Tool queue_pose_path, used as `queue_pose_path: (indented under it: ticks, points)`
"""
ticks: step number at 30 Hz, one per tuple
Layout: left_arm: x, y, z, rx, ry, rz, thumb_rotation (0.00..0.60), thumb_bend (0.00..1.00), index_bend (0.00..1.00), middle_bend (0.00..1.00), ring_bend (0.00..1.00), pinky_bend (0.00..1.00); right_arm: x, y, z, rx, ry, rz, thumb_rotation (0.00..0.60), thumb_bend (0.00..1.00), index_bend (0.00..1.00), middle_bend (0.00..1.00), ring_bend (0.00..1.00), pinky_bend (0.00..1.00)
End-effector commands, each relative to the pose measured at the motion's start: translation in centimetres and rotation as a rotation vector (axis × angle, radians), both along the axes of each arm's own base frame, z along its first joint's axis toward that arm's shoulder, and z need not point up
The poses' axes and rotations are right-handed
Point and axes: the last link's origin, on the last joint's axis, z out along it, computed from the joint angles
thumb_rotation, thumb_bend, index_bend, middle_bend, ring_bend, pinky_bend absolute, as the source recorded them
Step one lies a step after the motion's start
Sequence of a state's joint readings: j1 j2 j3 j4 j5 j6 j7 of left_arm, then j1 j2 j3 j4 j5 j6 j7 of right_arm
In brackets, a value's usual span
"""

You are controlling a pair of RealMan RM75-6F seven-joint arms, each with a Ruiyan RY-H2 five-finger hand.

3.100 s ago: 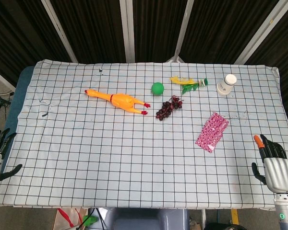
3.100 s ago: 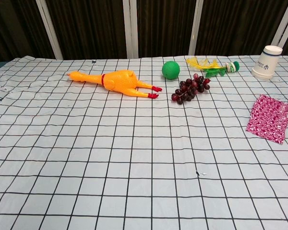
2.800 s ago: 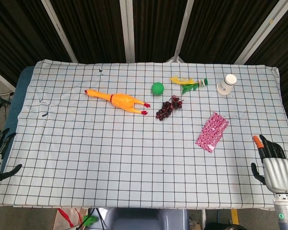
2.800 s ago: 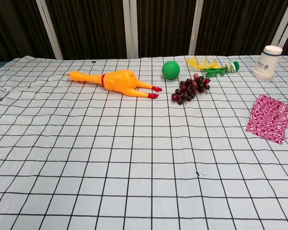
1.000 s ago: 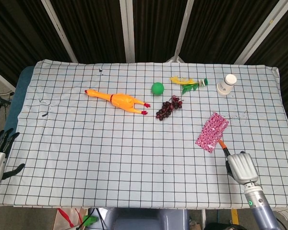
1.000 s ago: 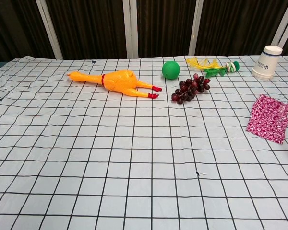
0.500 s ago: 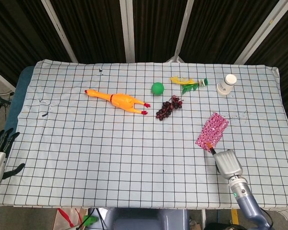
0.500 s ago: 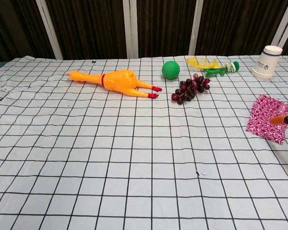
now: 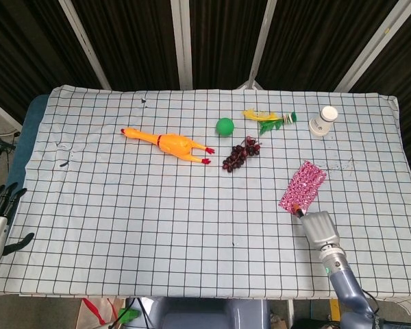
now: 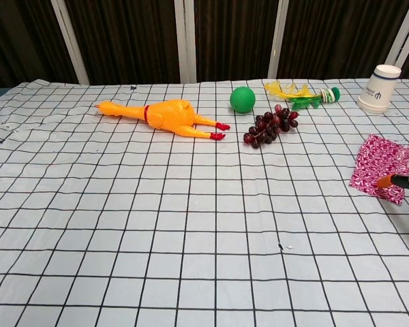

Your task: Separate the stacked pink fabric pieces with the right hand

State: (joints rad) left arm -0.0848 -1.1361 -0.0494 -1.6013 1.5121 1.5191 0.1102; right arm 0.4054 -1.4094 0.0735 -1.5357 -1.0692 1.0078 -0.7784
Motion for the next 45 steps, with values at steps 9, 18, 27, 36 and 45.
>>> queue_pose_path:
  ticks: [9, 18, 27, 36, 45]
  points:
    - [0.1, 0.0, -0.2, -0.003, 0.006, 0.001, 0.600, 0.27, 0.13, 0.04, 0.01, 0.10, 0.2, 0.4, -0.3, 0.030, 0.015, 0.005, 0.600, 0.75, 0.18, 0.80, 0.78, 0.57]
    - [0.1, 0.0, -0.2, -0.004, 0.007, 0.001, 0.600, 0.27, 0.13, 0.04, 0.01, 0.10, 1.4, 1.9, -0.7, 0.063, 0.012, 0.049, 0.600, 0.75, 0.19, 0.80, 0.78, 0.57]
    - [0.0, 0.0, -0.1, -0.001, 0.005, 0.002, 0.600, 0.27, 0.13, 0.04, 0.01, 0.10, 2.3, 3.8, -1.7, 0.120, 0.017, 0.078, 0.600, 0.75, 0.19, 0.80, 0.78, 0.57]
    - [0.1, 0.0, -0.1, -0.002, 0.005, -0.001, 0.600, 0.27, 0.13, 0.04, 0.01, 0.10, 3.9, 5.4, -2.0, 0.144, -0.003, 0.118, 0.600, 0.75, 0.19, 0.80, 0.78, 0.57]
    - [0.0, 0.0, 0.1, 0.003, 0.003, 0.003, 0.600, 0.27, 0.13, 0.04, 0.01, 0.10, 3.7, 4.0, -1.4, 0.087, -0.008, 0.094, 0.600, 0.75, 0.19, 0.80, 0.78, 0.57]
